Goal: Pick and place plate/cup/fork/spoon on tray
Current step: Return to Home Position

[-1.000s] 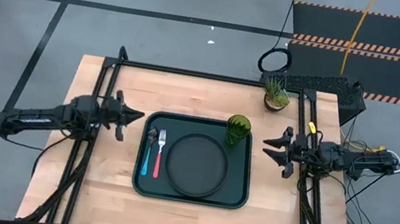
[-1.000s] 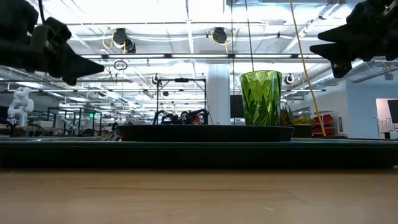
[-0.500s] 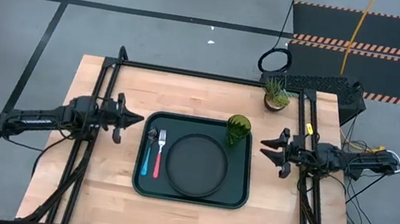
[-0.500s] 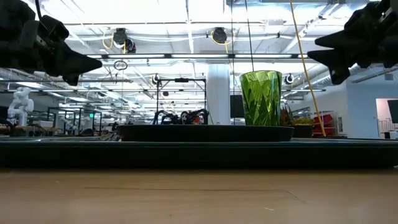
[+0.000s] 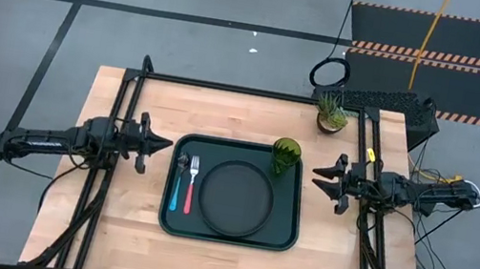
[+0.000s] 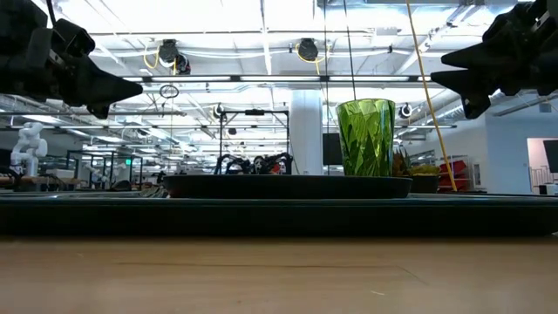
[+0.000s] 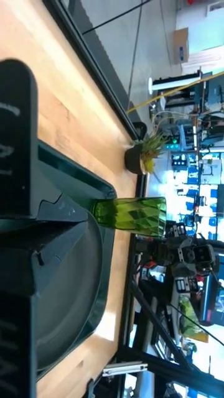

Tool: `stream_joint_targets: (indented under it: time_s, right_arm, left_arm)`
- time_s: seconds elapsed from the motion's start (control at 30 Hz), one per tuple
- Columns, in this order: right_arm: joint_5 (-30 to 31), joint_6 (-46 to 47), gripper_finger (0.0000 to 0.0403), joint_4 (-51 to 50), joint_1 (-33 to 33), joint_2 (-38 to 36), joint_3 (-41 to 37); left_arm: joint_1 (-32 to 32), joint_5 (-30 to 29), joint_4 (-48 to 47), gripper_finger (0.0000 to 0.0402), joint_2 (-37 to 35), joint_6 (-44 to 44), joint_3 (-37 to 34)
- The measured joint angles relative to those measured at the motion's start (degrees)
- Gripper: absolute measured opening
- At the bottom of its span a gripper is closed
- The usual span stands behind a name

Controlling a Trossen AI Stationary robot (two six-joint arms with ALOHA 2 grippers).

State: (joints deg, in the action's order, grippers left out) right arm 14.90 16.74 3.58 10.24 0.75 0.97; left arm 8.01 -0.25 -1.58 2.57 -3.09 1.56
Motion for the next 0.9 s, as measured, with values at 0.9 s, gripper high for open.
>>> stream_joint_targets:
  time_s: [0.9]
  right_arm:
    - [-0.04,-8.62,0.0015,-0.23,0.0,0.72,-0.11]
  left_arm:
    - [-0.01,-0.21,0.37,0.0033,0.04,4.43,0.0]
